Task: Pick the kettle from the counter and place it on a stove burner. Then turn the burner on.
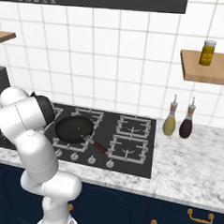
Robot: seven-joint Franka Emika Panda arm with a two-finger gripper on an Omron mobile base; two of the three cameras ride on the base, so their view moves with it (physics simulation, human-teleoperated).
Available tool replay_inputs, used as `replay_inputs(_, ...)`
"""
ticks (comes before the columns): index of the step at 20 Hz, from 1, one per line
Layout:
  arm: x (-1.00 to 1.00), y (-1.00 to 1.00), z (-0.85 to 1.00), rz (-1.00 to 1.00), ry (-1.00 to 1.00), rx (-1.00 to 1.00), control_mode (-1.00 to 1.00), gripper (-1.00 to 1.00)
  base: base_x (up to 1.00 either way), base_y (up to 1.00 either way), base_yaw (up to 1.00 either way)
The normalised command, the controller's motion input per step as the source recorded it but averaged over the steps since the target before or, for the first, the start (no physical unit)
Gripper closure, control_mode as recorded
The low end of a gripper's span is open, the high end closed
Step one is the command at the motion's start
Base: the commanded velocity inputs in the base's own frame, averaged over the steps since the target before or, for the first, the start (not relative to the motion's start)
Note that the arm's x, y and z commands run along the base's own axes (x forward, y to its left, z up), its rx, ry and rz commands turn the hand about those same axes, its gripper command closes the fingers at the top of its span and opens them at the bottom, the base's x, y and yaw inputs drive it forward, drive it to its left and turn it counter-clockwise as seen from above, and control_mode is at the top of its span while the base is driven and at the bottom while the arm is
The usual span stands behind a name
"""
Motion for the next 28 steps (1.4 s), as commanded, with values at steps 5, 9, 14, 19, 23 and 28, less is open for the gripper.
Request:
replay_inputs(5, -0.05, 0.00, 0.00, 0.00, 0.00, 0.00, -1.00, 1.00, 0.00, 0.00, 0.00)
replay_inputs(9, -0.04, 0.00, -0.04, 0.00, 0.00, 0.00, -1.00, 1.00, 0.00, 0.00, 0.00)
replay_inputs(14, -0.19, 0.00, 0.00, 0.01, -0.01, 0.00, -1.00, 1.00, 0.00, 0.00, 0.00)
replay_inputs(19, -0.11, -0.08, 0.00, 0.17, 0.00, 0.00, -1.00, 1.00, 0.00, 0.00, 0.00)
replay_inputs(23, -0.07, -0.08, 0.00, 0.26, 0.00, 0.00, -1.00, 1.00, 0.00, 0.00, 0.00)
replay_inputs(28, -0.07, -0.07, 0.00, 0.31, 0.00, 0.00, -1.00, 1.00, 0.00, 0.00, 0.00)
